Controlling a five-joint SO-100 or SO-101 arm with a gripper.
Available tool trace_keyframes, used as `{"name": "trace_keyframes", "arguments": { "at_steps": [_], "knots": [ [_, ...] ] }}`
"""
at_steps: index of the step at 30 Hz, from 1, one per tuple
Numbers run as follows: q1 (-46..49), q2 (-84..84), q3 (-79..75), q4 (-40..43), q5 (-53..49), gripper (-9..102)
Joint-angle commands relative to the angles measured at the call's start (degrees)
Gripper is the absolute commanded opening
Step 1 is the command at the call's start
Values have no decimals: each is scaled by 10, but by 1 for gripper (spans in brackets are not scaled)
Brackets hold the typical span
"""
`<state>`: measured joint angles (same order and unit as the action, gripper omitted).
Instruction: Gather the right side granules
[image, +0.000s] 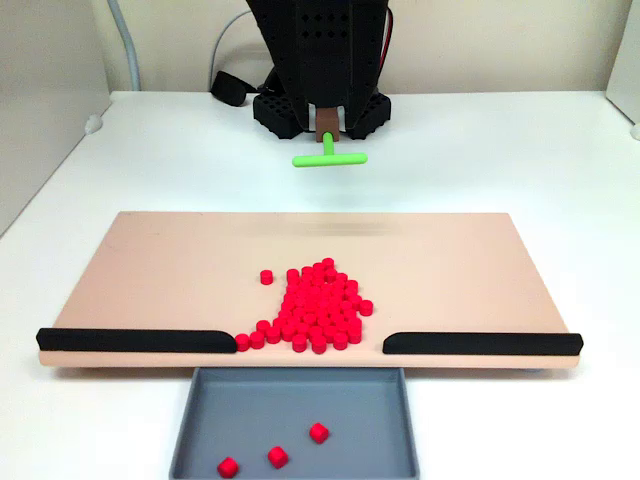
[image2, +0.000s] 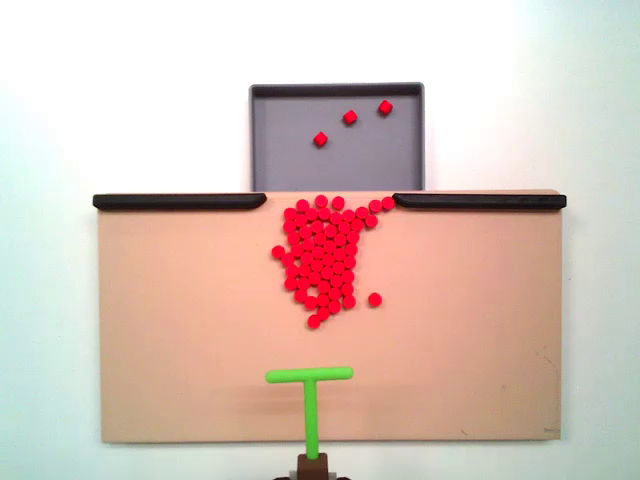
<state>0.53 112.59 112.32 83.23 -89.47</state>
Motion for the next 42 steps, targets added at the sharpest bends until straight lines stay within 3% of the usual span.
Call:
{"name": "trace_keyframes", "arguments": {
  "at_steps": [1,27,36,42],
  "knots": [
    [-1,10,-18,-1,5,0],
    [-4,7,-18,-1,-9,0],
    [5,0,-11,-1,-106,0],
    [39,-31,-11,0,-271,0]
  ]
}}
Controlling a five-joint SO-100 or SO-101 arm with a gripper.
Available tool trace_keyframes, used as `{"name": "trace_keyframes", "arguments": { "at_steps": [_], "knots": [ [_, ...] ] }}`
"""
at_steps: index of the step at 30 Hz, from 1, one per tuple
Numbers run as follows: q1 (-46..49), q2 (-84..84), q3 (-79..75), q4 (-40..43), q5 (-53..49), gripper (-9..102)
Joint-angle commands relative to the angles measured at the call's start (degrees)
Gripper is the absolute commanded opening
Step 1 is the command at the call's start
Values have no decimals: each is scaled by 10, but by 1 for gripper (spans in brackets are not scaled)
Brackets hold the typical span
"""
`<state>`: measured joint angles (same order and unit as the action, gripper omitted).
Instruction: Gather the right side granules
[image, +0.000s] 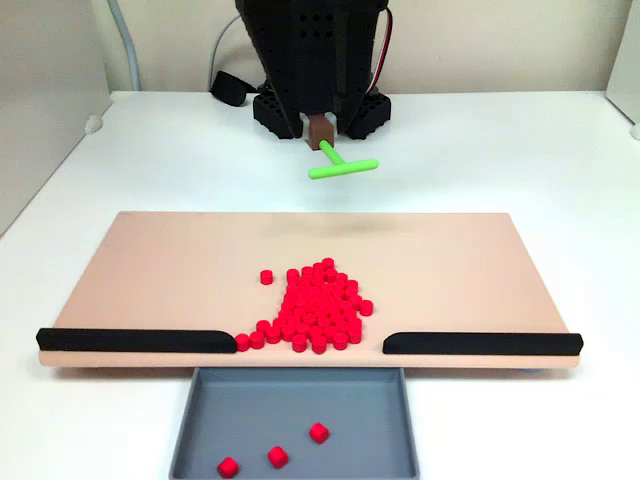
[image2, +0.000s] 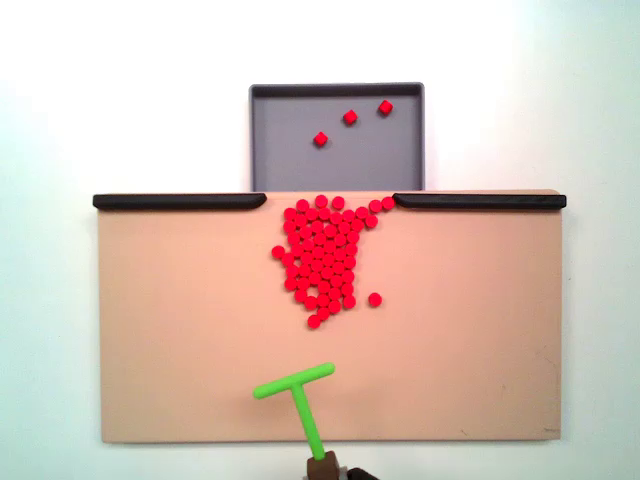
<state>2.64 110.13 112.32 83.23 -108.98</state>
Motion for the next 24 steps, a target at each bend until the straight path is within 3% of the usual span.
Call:
{"name": "trace_keyframes", "arguments": {
  "at_steps": [1,8,14,24],
  "knots": [
    [28,-12,-11,0,-112,0],
    [109,-31,-19,0,-384,0],
    [177,-41,-26,-1,-679,0],
    [200,-105,-88,-1,-832,0]
  ]
}}
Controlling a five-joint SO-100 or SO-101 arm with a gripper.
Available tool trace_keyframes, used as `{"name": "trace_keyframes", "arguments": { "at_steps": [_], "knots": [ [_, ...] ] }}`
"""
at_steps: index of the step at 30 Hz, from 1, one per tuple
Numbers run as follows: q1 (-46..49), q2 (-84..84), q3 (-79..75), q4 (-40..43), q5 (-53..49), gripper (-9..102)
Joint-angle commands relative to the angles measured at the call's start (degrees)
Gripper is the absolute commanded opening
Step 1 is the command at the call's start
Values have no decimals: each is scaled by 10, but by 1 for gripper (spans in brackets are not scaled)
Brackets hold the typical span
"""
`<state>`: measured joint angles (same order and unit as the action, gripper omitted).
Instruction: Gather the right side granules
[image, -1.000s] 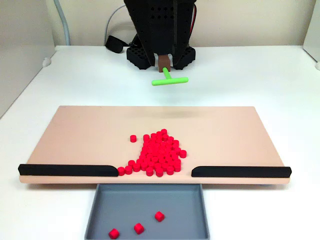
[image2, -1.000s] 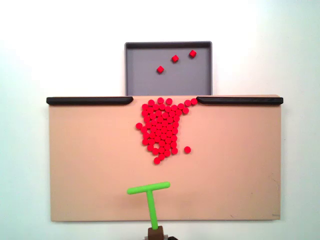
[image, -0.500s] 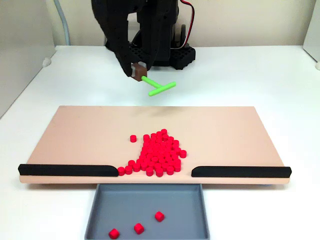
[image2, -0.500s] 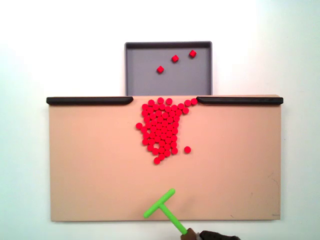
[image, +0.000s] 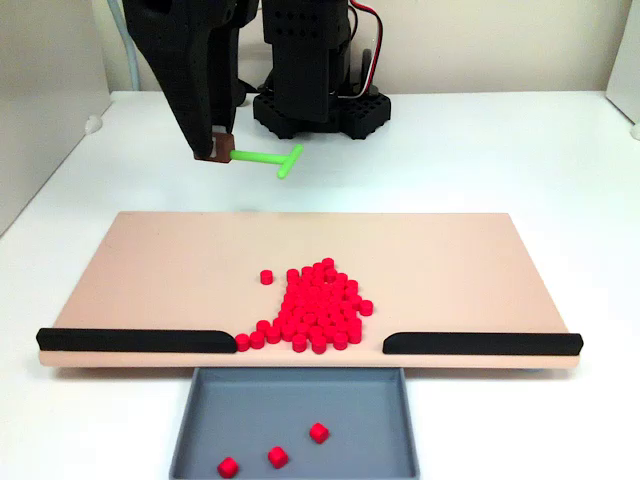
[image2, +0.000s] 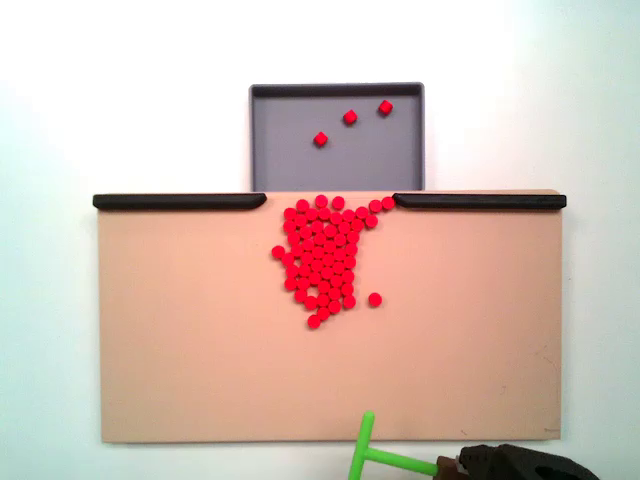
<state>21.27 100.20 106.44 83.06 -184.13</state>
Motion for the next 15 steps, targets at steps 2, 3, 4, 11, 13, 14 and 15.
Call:
{"name": "trace_keyframes", "arguments": {
  "at_steps": [2,3,4,11,13,14,15],
  "knots": [
    [21,-25,-50,1,-116,0],
    [24,-34,-61,1,-123,0],
    [26,-44,-70,1,-132,0],
    [35,-124,-155,-12,-164,0],
    [33,-135,-155,-40,-161,0],
    [31,-142,-156,-50,-161,0],
    [31,-151,-163,-54,-162,0]
  ]
}}
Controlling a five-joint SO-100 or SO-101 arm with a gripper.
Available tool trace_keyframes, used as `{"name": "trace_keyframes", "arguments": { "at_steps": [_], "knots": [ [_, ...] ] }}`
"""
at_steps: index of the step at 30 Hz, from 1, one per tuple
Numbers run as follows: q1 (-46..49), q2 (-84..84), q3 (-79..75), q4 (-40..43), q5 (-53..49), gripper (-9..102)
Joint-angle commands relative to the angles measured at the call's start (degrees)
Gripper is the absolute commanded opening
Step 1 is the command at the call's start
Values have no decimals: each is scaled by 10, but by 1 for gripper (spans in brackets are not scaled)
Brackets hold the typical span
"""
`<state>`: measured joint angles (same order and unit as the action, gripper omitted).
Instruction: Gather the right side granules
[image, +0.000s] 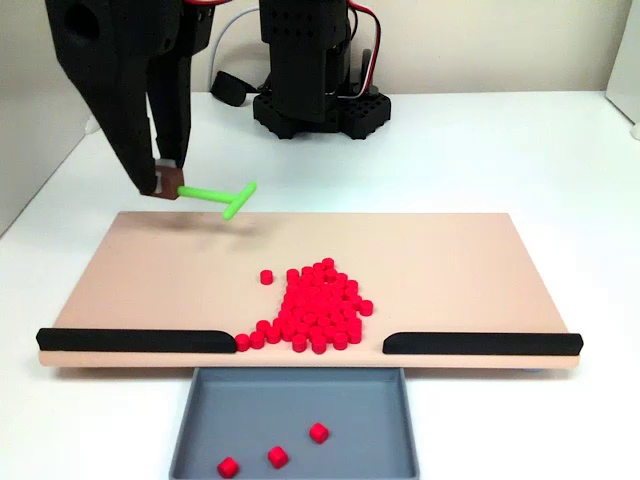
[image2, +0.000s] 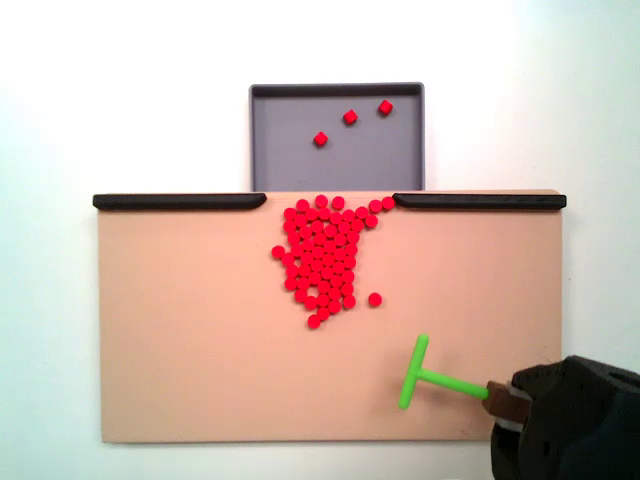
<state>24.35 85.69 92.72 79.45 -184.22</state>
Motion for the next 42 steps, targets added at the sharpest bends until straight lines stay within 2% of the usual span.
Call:
{"name": "trace_keyframes", "arguments": {
  "at_steps": [1,6,25,42],
  "knots": [
    [-1,-16,-34,-18,-164,0],
    [-10,-34,-40,-51,-154,0],
    [-21,-83,-41,-85,-154,0],
    [-50,-106,-51,-83,-93,0]
  ]
}}
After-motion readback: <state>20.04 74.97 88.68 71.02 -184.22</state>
